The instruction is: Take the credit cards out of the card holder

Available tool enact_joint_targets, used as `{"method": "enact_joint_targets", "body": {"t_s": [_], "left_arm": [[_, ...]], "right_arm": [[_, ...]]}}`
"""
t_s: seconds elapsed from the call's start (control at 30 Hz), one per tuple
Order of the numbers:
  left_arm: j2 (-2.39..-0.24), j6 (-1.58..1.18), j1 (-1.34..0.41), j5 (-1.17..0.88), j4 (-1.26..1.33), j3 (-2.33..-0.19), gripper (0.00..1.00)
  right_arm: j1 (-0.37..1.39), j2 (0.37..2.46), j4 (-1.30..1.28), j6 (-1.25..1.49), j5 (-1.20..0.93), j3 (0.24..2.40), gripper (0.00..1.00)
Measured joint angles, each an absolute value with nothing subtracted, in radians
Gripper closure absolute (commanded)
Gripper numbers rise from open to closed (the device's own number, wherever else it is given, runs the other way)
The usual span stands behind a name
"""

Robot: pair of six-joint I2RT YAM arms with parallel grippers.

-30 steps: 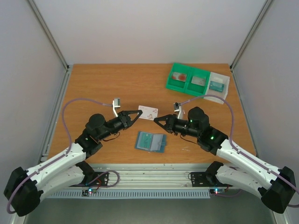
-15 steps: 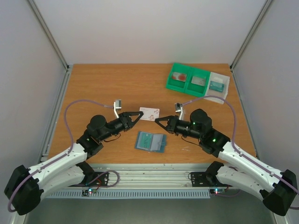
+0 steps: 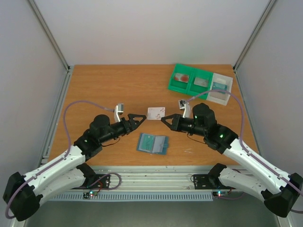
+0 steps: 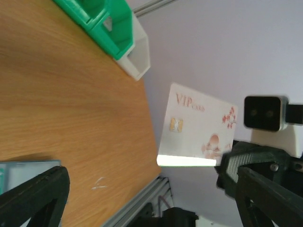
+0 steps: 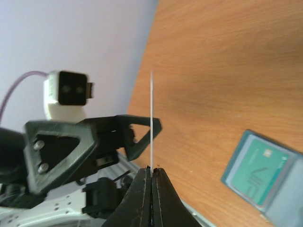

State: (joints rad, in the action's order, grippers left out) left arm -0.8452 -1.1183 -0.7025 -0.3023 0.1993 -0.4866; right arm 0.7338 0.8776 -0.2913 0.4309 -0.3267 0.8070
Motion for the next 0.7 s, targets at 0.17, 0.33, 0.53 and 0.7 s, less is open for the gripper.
{"method": "enact_joint_targets", "body": {"t_s": [0.17, 0.33, 0.53, 0.7], "left_arm": [[-0.868, -1.041, -0.702, -0.306, 0.031, -0.551, 0.01], [-0.888, -0.992, -0.702, -0.306, -0.095, -0.557, 0.02], [-0.889, -0.931, -0.702, -0.308, -0.171, -0.553, 0.02], [-0.903, -0.856, -0.698, -0.307, -0.272, -0.562, 0.01]], "right_arm": [[0.666, 0.946, -0.395, 0.347, -0.303, 0.87, 0.99], [0.544, 1.04, -0.488, 0.262, -0.291, 0.938, 0.99], [0.369, 1.15, -0.537, 0.168, -0.267, 0.985, 0.99], [0.201, 1.246, -0.544, 0.099, -0.249, 1.022, 0.99]]}}
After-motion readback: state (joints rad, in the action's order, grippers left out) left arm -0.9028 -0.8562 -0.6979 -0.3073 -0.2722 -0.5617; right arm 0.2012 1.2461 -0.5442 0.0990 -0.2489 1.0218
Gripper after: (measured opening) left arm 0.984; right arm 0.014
